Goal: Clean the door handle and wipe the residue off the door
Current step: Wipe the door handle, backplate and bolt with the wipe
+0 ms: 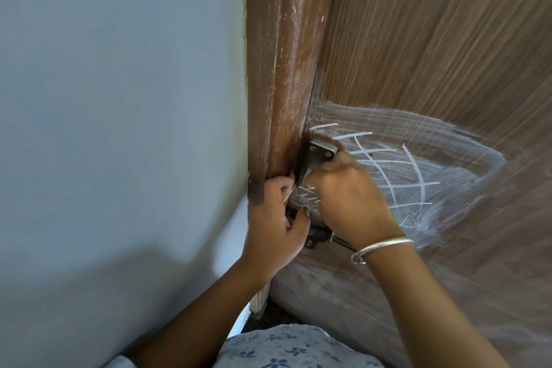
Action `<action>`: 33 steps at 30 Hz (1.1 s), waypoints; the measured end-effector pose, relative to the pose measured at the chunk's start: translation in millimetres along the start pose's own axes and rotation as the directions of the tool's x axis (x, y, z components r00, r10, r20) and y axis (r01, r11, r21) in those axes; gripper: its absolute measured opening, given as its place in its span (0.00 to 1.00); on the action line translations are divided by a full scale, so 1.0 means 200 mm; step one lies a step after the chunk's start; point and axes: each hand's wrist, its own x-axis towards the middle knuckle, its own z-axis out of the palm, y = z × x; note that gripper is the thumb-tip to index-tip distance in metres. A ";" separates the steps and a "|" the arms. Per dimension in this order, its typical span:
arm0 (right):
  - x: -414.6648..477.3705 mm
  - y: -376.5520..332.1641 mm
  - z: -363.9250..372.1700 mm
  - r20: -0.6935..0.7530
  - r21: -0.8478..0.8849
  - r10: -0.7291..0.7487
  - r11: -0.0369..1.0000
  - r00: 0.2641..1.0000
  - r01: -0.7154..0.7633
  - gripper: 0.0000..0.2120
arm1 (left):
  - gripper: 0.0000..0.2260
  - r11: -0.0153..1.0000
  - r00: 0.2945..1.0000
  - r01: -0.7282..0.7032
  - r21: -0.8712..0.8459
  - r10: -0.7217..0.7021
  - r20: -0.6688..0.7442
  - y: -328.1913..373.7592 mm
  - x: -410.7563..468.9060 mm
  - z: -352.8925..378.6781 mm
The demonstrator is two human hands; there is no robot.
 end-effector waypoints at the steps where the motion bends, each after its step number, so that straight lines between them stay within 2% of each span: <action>1: 0.01 0.00 0.00 -0.005 -0.005 -0.011 1.000 1.000 0.011 0.12 | 0.17 1.000 1.000 0.004 0.001 -0.004 0.002 0.00 0.00 0.00; 11: -0.01 0.02 0.01 -0.029 0.003 -0.043 0.999 0.999 0.043 0.14 | 0.17 0.999 0.999 0.033 -0.007 -0.032 0.043 -0.01 -0.01 0.00; 14: -0.02 0.02 0.02 -0.064 0.069 -0.041 0.997 0.997 0.045 0.13 | 0.17 1.000 0.999 0.027 0.006 -0.027 0.046 0.00 -0.01 0.00; 16: -0.05 0.04 0.02 -0.133 0.143 -0.003 0.989 0.991 0.022 0.15 | 0.16 1.000 0.999 0.021 0.014 -0.022 0.042 0.01 -0.01 0.00; 17: -0.09 0.06 0.04 -0.231 0.213 0.042 0.977 0.972 0.009 0.17 | 0.17 1.000 0.999 0.017 0.011 -0.018 0.040 0.01 -0.01 -0.01; 19: -0.17 0.08 0.08 -0.450 0.388 0.203 0.922 0.870 -0.015 0.19 | 0.17 1.000 1.000 -0.004 0.006 0.004 0.025 0.01 -0.01 -0.01; 20: -0.21 0.08 0.10 -0.504 0.460 0.282 0.888 0.816 -0.023 0.17 | 0.17 1.000 1.000 -0.019 0.008 0.019 0.016 0.01 -0.02 -0.01; 24: -0.41 0.04 0.24 -0.542 0.686 0.513 0.728 0.666 -0.002 0.07 | 0.17 1.000 0.999 0.015 0.015 -0.016 0.030 -0.02 -0.02 0.00; 26: -0.49 -0.03 0.34 -0.514 0.747 0.573 0.665 0.638 0.005 0.06 | 0.15 0.996 0.996 0.083 0.024 -0.084 0.041 -0.06 -0.03 0.00; 28: -0.53 -0.11 0.45 -0.406 0.834 0.652 0.551 0.641 -0.032 0.07 | 0.14 0.993 0.993 0.110 0.043 -0.112 0.044 -0.10 -0.04 0.01; 29: -0.53 -0.14 0.49 -0.285 0.899 0.715 0.431 0.639 -0.082 0.10 | 0.14 0.992 0.992 0.113 0.053 -0.116 0.047 -0.11 -0.05 0.02; 31: -0.49 -0.19 0.54 0.086 0.980 0.800 0.039 0.594 -0.194 0.15 | 0.16 0.990 0.991 0.118 0.071 -0.121 0.050 -0.12 -0.05 0.02; 33: -0.42 -0.19 0.57 0.408 0.913 0.757 -0.347 0.510 -0.215 0.15 | 0.17 0.989 0.991 0.115 0.093 -0.121 0.061 -0.13 -0.06 0.02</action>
